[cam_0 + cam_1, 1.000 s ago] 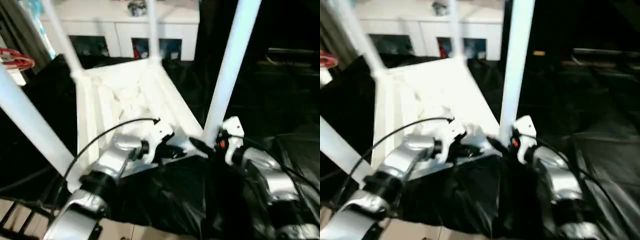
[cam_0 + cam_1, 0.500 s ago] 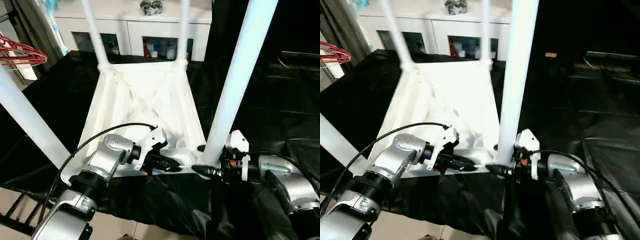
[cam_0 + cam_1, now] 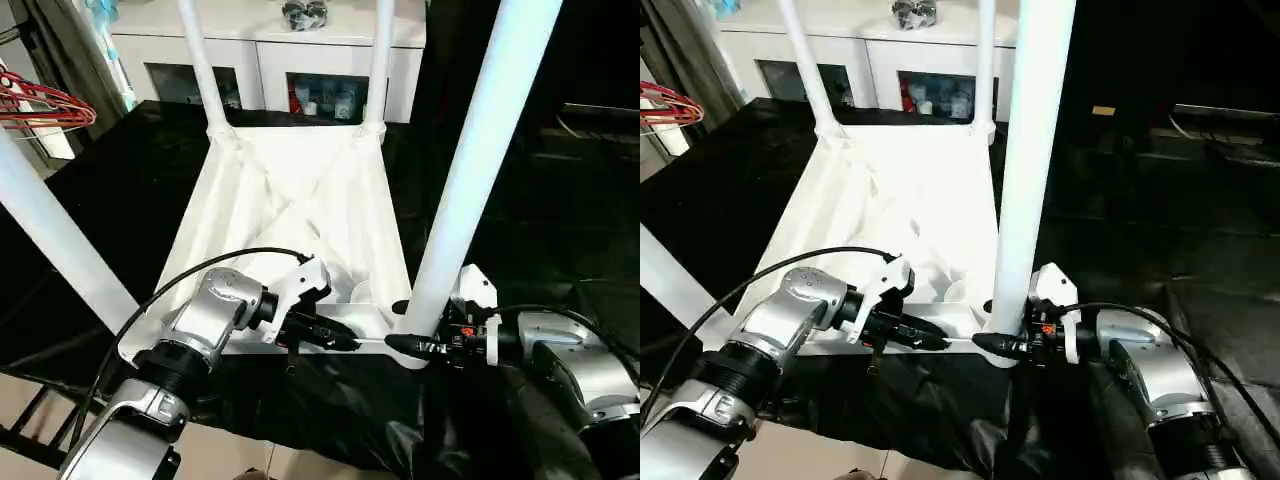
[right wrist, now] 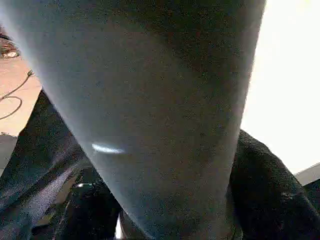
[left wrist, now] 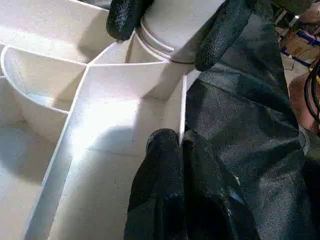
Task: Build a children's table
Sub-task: Rotate leg to tighten
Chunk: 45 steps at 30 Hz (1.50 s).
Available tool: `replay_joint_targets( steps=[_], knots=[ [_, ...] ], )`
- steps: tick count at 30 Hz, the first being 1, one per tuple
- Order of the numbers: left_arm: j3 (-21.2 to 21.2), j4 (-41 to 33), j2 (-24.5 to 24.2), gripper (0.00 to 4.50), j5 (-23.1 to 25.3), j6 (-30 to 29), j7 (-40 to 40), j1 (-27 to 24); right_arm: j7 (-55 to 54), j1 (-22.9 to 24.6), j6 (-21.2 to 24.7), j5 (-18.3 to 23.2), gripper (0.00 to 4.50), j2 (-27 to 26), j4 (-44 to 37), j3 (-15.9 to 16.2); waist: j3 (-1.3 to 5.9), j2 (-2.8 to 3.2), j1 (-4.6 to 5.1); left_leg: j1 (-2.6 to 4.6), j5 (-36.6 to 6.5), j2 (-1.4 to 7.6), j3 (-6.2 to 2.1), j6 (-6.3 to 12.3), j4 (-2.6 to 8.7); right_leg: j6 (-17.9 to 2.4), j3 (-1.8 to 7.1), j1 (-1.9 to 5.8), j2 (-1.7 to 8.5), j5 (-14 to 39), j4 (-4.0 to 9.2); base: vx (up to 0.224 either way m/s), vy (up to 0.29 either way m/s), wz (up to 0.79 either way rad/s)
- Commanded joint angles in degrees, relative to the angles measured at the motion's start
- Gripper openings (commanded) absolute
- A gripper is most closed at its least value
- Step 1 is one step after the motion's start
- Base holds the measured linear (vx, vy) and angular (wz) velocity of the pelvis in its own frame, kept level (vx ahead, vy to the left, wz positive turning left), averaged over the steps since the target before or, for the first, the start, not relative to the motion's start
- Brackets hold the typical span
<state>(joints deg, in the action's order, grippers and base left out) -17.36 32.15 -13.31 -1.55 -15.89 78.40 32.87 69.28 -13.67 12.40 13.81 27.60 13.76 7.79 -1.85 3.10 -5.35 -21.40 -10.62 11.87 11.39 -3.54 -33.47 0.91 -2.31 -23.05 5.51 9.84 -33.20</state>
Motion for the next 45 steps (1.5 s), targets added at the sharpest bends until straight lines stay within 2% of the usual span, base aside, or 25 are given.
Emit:
replay_joint_targets(
  steps=[1, 3, 4, 5, 7, 8, 9, 10, 11, 12, 13, 14, 15, 18, 20, 21, 24, 28, 30, 31, 35, 37, 38, 39, 45],
  knots=[
    [2.4, -3.3, 2.3, 0.0, -3.1, 0.2, -4.5, 1.3, 3.5, 2.6, 2.2, 0.3, 2.53, -2.2, -1.5, 6.3, 3.21, -1.24, 0.15, 0.72, -9.6, 1.26, -0.35, 5.06, 3.66, -14.6, 1.14, 2.54, 2.08, 9.4, 2.99, 0.0, 0.0, 0.0],
    [3.3, -3.4, 3.3, 0.0, -2.7, -0.1, -7.8, 1.3, -1.7, 2.2, 1.5, -0.4, 2.53, -4.2, 0.1, 4.3, 3.08, -1.01, 0.19, 0.77, -10.5, 1.26, -0.36, 4.73, 3.75, -14.5, 1.15, 2.45, 2.11, 10.3, 3.16, 0.0, 0.0, 0.0],
    [3.6, -3.5, 3.6, 0.0, -2.6, -0.2, -8.6, 1.2, -3.1, 2.1, 1.1, -0.7, 2.53, -4.8, 0.6, 3.7, 3.02, -1.1, 0.31, 0.68, -10.8, 1.26, -0.38, 4.43, 3.83, -14.4, 1.17, 2.48, 2.15, 10.9, 3.21, 0.0, 0.0, 0.0],
    [4.5, -4.0, 4.8, 0.0, -2.4, -0.9, -11.9, 1.0, -9.9, 1.0, -0.4, -2.1, 2.52, -7.2, 3.1, 1.4, 2.92, -1.21, 0.69, 0.64, -12.1, 1.13, -0.41, 3.56, 3.98, -13.8, 1.15, 2.43, 2.2, 13.1, 3.45, 0.0, 0.0, 0.0],
    [4.8, -4.1, 6.5, 0.0, -1.9, -1.1, -15.2, 0.7, -18.5, -1.3, -0.4, -3.6, 2.52, -10.1, 7.3, -1.1, 2.69, -1.26, 1.15, 0.8, -14.7, 0.95, -0.61, 2.1, 4.31, -12.4, 1.03, 2.36, 2.29, 18.7, 4.02, 0.0, 0.0, 0.0],
    [4.8, -4.1, 6.5, 0.0, -1.9, -1.1, -15.2, 0.7, -18.5, -1.3, -0.4, -3.6, 2.52, -10.1, 7.3, -1.1, 2.58, -1.17, 1.81, 0.61, -15.7, 0.89, -0.83, 1.17, 4.57, -11.4, 0.92, 2.35, 2.28, 21.2, 4.23, 0.0, 0.0, 0.0],
    [4.9, -4.0, 7.4, 0.0, -1.6, -1.2, -16.8, 0.5, -22.3, -2.3, 0.0, -4.1, 2.52, -11.7, 9.0, -2.2, 2.57, -1.64, 2.13, 0.59, -16.1, 0.81, -0.88, 0.92, 4.61, -10.8, 0.83, 2.42, 2.18, 22.1, 4.37, 0.0, 0.0, 0.0],
    [4.9, -4.0, 7.4, 0.0, -1.6, -1.2, -16.8, 0.5, -22.3, -2.3, 0.0, -4.1, 2.52, -11.7, 9.0, -2.2, 2.59, -1.51, 2.34, 0.73, -16.4, 0.81, -0.92, 0.77, 4.62, -10.5, 0.89, 2.3, 2.2, 22.6, 4.43, 0.0, 0.0, 0.0],
    [4.8, -3.5, 8.8, 0.0, -1.0, -1.3, -19.4, 0.5, -27.7, -3.8, 0.2, -4.6, 2.52, -14.4, 11.1, -3.4, 2.47, -1.58, 2.72, 0.91, -17.5, 0.77, -0.82, 1.02, 4.56, -9.9, 1.01, 1.97, 2.13, 24.0, 4.81, 0.0, 0.0, 0.0],
    [4.8, -3.2, 9.3, 0.0, -0.8, -1.2, -20.3, 0.5, -29.5, -4.3, 0.5, -4.7, 2.52, -15.4, 11.6, -3.7, 2.49, -1.48, 2.86, 0.93, -17.7, 0.69, -0.8, 1.02, 4.55, -9.8, 1.03, 1.83, 2.11, 24.3, 4.83, 0.0, 0.0, 0.0],
    [4.8, -2.9, 9.8, 0.0, -0.5, -1.1, -21.5, 0.6, -31.2, -4.8, 0.5, -5.0, 2.52, -16.5, 12.2, -3.9, 2.54, -1.61, 3.19, 0.56, -17.0, 0.59, -0.97, 1.07, 4.66, -9.3, 0.91, 2.22, 2.14, 24.6, 4.84, 0.0, 0.0, 0.0],
    [4.9, -2.2, 10.7, 0.0, 0.0, -0.8, -23.6, 1.0, -33.9, -5.5, 0.4, -5.5, 2.52, -18.0, 12.9, -4.1, 2.57, -1.78, 3.16, 0.49, -16.6, 0.6, -0.98, 1.15, 4.67, -9.1, 0.9, 2.25, 2.14, 24.5, 4.84, 0.0, 0.0, 0.0],
    [4.9, -1.7, 11.5, 0.0, 0.4, -0.6, -25.6, 1.2, -36.9, -6.2, 0.4, -6.2, 2.52, -19.6, 14.0, -4.5, 2.55, -1.58, 3.33, 0.72, -16.6, 0.62, -0.94, 1.06, 4.6, -8.9, 0.94, 1.99, 2.13, 24.7, 4.93, 0.0, 0.0, 0.0],
    [4.8, -1.2, 13.5, 0.0, 1.1, -0.3, -29.4, 1.7, -42.7, -7.8, -1.0, -7.6, 2.52, -22.6, 16.5, -5.4, 2.54, -1.35, 3.54, 0.68, -16.2, 0.58, -0.87, 1.01, 4.65, -9.1, 1.0, 1.85, 2.04, 23.9, 4.97, 0.0, 0.0, 0.0],
    [4.3, -1.4, 14.0, 0.0, 1.6, 0.2, -29.9, 1.7, -43.7, -8.1, -2.3, -7.5, 2.52, -23.4, 17.0, -5.7, 2.74, -1.2, 3.41, 0.85, -15.8, 0.63, -0.75, 1.19, 4.52, -9.6, 1.1, 1.79, 1.93, 21.4, 4.83, 0.0, 0.0, 0.0],
    [3.6, -1.6, 13.8, 0.0, 1.7, 0.7, -29.3, 1.5, -43.6, -8.1, -2.7, -7.4, 3.22, -23.3, 16.6, -5.7, 2.82, -1.05, 3.32, 0.75, -15.2, 0.65, -0.74, 1.46, 4.5, -10.1, 1.11, 1.96, 1.92, 19.5, 4.61, 0.0, 0.0, 0.0],
    [2.8, -2.6, 13.5, 0.0, 1.1, 1.2, -26.9, 1.0, -41.8, -7.6, -4.2, -6.1, 3.28, -23.0, 14.6, -6.6, 2.99, -1.07, 3.16, 0.61, -13.7, 0.64, -0.61, 2.32, 4.34, -11.0, 1.15, 2.16, 1.87, 15.6, 4.21, 0.0, 0.0, 0.0],
    [2.1, -3.9, 11.1, 0.0, -0.3, 1.8, -20.8, 0.3, -37.3, -6.5, -4.2, -5.8, 3.73, -20.0, 12.4, -6.3, 3.09, -1.25, 3.25, 0.48, -12.6, 0.62, -0.55, 3.4, 4.18, -11.5, 1.08, 2.45, 1.86, 14.3, 4.03, 0.0, 0.0, 0.0],
    [1.8, -4.4, 10.2, 0.0, -1.0, 2.1, -18.4, 0.2, -34.7, -5.9, -4.4, -5.8, 3.8, -18.7, 11.8, -5.5, 3.14, -1.36, 3.02, 0.72, -12.1, 0.77, -0.45, 3.94, 4.06, -12.1, 1.21, 2.24, 1.9, 13.5, 3.96, 0.0, 0.0, 0.0],
    [1.6, -4.9, 9.5, 0.0, -1.5, 2.1, -16.9, 0.0, -32.4, -5.4, -4.2, -5.2, 3.8, -17.7, 11.1, -4.8, 3.22, -1.66, 2.95, 0.46, -10.9, 0.75, -0.39, 4.39, 3.96, -12.5, 1.22, 2.5, 1.9, 12.0, 3.69, 0.0, 0.0, 0.0],
    [1.0, -5.4, 7.4, 0.0, -2.3, 2.2, -12.7, -0.1, -24.3, -3.6, -4.4, -3.9, 3.8, -14.5, 9.1, -2.5, 3.32, -1.57, 2.59, 0.51, -8.8, 0.87, -0.42, 5.93, 3.75, -14.0, 1.16, 2.59, 1.91, 8.0, 3.13, 0.0, 0.0, 0.0],
    [1.1, -5.4, 6.7, 0.0, -2.7, 1.8, -11.0, 0.0, -20.2, -2.7, -4.5, -3.2, 3.8, -13.2, 8.3, -1.6, 3.23, -1.68, 2.4, 0.53, -8.9, 0.88, -0.34, 6.38, 3.71, -14.5, 1.14, 2.63, 1.92, 7.9, 3.12, 0.0, 0.0, 0.0],
    [1.1, -5.4, 6.2, 0.0, -2.8, 1.6, -10.0, 0.1, -17.8, -2.3, -4.4, -2.8, 3.8, -12.4, 7.8, -1.1, 3.19, -1.67, 2.37, 0.54, -9.1, 0.94, -0.29, 6.43, 3.71, -14.6, 1.2, 2.58, 1.94, 8.2, 3.17, 0.0, 0.0, 0.0],
    [1.2, -5.2, 5.1, 0.0, -3.3, 1.0, -7.4, 0.3, -11.9, -1.0, -3.0, -0.7, 3.8, -10.6, 5.6, -0.4, 3.04, -1.6, 1.9, 0.7, -10.0, 0.94, -0.24, 6.33, 3.76, -14.3, 1.2, 2.61, 1.88, 9.5, 3.34, 0.0, 0.0, 0.0],
    [0.7, -3.6, 2.8, 0.0, -4.0, 0.9, -2.6, 1.4, -2.7, 0.5, -0.3, 1.7, 3.8, -5.7, 1.6, 2.0, 2.92, -1.43, 0.82, 0.72, -10.9, 1.21, -0.26, 5.13, 3.91, -14.1, 1.19, 2.51, 1.93, 11.1, 3.23, 0.0, 0.0, 0.0]
  ],
)
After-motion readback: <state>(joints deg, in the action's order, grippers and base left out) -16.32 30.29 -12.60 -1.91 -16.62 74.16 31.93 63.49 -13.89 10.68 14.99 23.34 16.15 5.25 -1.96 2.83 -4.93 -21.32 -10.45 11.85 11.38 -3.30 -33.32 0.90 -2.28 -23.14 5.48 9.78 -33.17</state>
